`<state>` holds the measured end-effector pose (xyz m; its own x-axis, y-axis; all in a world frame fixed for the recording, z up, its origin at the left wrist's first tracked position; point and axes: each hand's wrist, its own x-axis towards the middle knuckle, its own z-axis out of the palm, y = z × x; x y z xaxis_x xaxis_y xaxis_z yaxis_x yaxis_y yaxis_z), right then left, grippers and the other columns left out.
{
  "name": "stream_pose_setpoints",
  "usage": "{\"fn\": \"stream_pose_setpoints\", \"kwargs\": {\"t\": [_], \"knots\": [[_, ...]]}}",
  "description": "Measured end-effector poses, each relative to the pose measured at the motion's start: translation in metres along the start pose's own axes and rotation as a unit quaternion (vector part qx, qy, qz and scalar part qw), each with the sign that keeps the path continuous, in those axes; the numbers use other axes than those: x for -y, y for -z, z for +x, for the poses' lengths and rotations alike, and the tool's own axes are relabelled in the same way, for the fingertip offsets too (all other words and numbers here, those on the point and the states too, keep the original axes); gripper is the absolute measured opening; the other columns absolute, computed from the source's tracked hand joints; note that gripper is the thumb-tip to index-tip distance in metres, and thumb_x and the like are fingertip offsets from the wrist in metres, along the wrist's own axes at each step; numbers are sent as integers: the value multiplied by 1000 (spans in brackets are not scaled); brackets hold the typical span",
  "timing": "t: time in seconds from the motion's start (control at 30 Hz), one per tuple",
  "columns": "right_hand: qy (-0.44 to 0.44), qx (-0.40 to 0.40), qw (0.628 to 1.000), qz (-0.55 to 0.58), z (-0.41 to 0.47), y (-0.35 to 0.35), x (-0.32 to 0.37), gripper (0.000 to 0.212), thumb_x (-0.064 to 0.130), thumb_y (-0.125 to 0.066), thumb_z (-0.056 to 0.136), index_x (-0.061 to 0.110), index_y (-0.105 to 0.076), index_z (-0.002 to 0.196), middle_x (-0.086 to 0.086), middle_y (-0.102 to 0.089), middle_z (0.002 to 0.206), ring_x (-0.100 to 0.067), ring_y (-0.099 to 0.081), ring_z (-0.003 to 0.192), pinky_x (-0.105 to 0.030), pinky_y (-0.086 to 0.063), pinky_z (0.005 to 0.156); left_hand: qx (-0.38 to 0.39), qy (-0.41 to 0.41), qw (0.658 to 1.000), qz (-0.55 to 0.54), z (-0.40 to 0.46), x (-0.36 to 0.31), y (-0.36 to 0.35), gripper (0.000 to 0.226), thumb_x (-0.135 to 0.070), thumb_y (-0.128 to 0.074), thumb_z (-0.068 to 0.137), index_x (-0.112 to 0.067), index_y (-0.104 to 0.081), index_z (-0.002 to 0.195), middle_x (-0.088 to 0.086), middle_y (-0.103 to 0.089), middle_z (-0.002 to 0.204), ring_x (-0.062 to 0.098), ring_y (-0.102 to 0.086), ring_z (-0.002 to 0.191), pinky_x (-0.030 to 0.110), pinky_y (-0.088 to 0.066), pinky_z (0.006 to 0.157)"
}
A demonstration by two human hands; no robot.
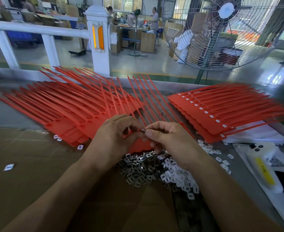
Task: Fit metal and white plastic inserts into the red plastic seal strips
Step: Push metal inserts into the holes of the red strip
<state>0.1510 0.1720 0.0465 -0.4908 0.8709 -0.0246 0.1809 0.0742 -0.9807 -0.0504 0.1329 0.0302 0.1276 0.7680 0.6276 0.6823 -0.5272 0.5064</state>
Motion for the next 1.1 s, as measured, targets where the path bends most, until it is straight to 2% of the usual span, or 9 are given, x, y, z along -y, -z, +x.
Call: {"fn": "stream_pose_setpoints", "kwargs": {"t": [0.2,0.33,0.47,0.57,0.63,0.8,0.93,1.1], "knots": [[2,-2,1000,17,2,0,-2,9,23,-71,98,19,-78,95,-6,-77,92,-13,-63,72,-25,-53,64,4,10,1000,-4,0,-1,-1,9,-42,-68,88,-36,-69,95,-19,-64,91,8,-61,90,26,-50,73],[-3,-6,1000,-15,2,0,-3,12,28,-69,99,23,-77,92,-1,-76,86,-17,-62,72,-29,-53,64,7,1,1000,18,0,-1,-2,13,-39,-69,88,-32,-69,99,-19,-61,90,6,-60,89,27,-50,73],[-7,-4,1000,-29,2,0,-4,16,27,-65,101,24,-76,91,1,-75,84,-14,-61,71,-25,-52,60,12,-15,999,32,0,-2,-1,12,-35,-71,89,-28,-71,99,-18,-61,90,6,-59,87,31,-50,74],[-8,-22,999,-43,2,-1,-3,18,27,-61,104,24,-76,95,0,-77,89,-13,-61,71,-29,-53,65,5,-10,999,38,2,-4,1,12,-36,-70,89,-28,-73,97,-17,-64,92,6,-60,87,33,-51,75],[0,-51,995,-80,1,-1,-3,17,31,-60,103,27,-75,98,5,-78,90,-6,-63,70,-31,-53,71,-12,15,998,61,2,-2,3,11,-37,-71,88,-29,-73,96,-17,-64,91,4,-58,86,35,-51,76],[19,-95,983,-157,0,0,-2,15,41,-61,102,34,-73,95,18,-76,88,7,-66,75,-25,-47,77,-41,132,982,126,0,7,6,14,-48,-67,84,-37,-71,93,-20,-59,89,7,-53,90,38,-44,88],[16,-89,978,-190,0,-1,-2,16,42,-62,101,34,-73,93,20,-75,87,6,-66,77,-23,-47,74,-28,170,971,169,1,6,-1,12,-46,-70,88,-37,-73,96,-20,-59,96,8,-48,99,33,-31,92],[18,-85,969,-231,0,1,-3,14,43,-64,100,35,-72,92,21,-74,85,6,-67,77,-19,-46,69,-11,190,962,196,4,6,-9,13,-46,-71,89,-37,-74,97,-18,-60,102,9,-44,102,29,-23,91]]}}
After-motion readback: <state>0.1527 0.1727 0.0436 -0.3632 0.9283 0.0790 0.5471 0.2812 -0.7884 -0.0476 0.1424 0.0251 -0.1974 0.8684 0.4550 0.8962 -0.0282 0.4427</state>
